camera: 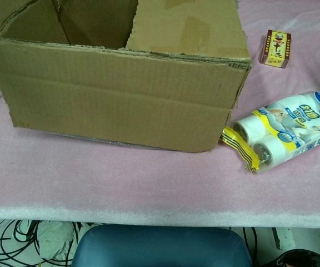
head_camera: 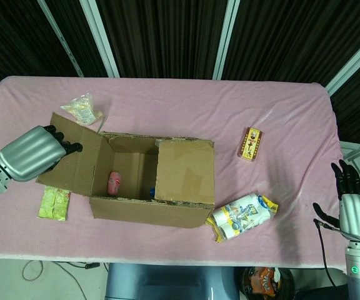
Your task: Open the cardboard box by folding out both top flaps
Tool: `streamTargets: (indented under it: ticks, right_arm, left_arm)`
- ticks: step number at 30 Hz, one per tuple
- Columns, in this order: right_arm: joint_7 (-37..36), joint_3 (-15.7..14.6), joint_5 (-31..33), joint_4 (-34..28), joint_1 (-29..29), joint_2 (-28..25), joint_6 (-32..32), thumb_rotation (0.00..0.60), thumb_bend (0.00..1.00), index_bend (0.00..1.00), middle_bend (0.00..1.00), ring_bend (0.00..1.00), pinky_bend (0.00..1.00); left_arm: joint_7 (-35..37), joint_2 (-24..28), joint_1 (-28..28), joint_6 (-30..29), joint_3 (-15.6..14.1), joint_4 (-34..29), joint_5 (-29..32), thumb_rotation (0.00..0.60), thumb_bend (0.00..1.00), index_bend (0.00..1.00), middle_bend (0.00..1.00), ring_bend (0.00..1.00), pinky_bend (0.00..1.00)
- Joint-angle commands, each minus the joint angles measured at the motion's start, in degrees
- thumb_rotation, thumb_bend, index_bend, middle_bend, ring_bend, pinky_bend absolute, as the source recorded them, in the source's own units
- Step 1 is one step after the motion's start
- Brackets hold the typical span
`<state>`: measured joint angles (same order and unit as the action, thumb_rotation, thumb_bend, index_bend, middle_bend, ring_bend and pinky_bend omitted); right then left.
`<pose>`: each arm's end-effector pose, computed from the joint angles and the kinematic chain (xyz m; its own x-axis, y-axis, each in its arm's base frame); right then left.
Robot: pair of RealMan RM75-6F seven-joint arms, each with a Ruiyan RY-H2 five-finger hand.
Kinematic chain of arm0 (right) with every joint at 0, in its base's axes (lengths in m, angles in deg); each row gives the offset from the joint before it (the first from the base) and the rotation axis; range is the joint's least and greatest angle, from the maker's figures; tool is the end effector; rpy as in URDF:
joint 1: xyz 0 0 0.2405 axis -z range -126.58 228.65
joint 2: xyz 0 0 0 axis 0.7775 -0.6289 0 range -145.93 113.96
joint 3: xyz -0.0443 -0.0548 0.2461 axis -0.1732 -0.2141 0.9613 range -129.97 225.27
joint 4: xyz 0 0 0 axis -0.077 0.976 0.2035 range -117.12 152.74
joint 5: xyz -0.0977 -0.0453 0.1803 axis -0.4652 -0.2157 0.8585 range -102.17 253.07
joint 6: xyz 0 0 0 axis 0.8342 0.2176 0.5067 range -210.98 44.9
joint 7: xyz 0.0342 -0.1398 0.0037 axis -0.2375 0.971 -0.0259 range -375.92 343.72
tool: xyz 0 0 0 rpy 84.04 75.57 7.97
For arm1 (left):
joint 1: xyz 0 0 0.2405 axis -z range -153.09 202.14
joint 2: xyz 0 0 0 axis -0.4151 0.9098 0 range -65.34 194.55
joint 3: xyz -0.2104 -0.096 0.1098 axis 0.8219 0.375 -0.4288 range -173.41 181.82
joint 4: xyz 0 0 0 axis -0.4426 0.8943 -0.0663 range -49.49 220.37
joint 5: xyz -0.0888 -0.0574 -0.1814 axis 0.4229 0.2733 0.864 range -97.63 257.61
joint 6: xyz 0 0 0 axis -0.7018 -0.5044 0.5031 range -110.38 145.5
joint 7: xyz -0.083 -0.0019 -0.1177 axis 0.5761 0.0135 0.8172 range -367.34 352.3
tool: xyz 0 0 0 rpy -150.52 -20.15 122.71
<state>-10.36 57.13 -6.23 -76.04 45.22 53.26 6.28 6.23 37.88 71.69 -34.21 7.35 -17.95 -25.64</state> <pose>-0.2921 -0.2062 0.1594 0.3631 0.1765 0.9149 -0.9316 0.0523 0.3596 -0.1253 0.3181 0.2560 0.8297 -0.0092 0.5581 0.4156 -0.6573 -0.6287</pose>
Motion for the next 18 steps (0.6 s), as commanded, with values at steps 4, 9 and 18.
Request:
streamTargets:
  ticks: [4, 9, 18]
  right_arm:
    - [0.0, 0.0, 0.2, -0.2, 0.0, -0.1, -0.3, 0.6, 0.28, 0.0, 0.0, 0.0, 0.21]
    - [0.1, 0.0, 0.2, -0.2, -0.1, -0.3, -0.4, 0.6, 0.28, 0.0, 0.0, 0.0, 0.21]
    - [0.1, 0.2, 0.0, -1.1, -0.4, -1.1, -0.9, 0.6, 0.28, 0.0, 0.0, 0.0, 0.21]
  left_arm:
    - [0.8, -0.5, -3.6, -0.7, -1.8, 1.2, 0.2, 0.6, 0.92, 0.33, 0.59, 0.49, 0.48]
    - [0.7, -2.5, -6.7, -3.0, -2.2, 2.4, 2.3, 0.6, 0.82, 0.31, 0.56, 0.46, 0.47]
    - [-2.7, -9.2, -17.3, -13.5, -2.5, -0.9, 13.7, 0.6, 0.16, 0.03, 0.03, 0.01, 0.06]
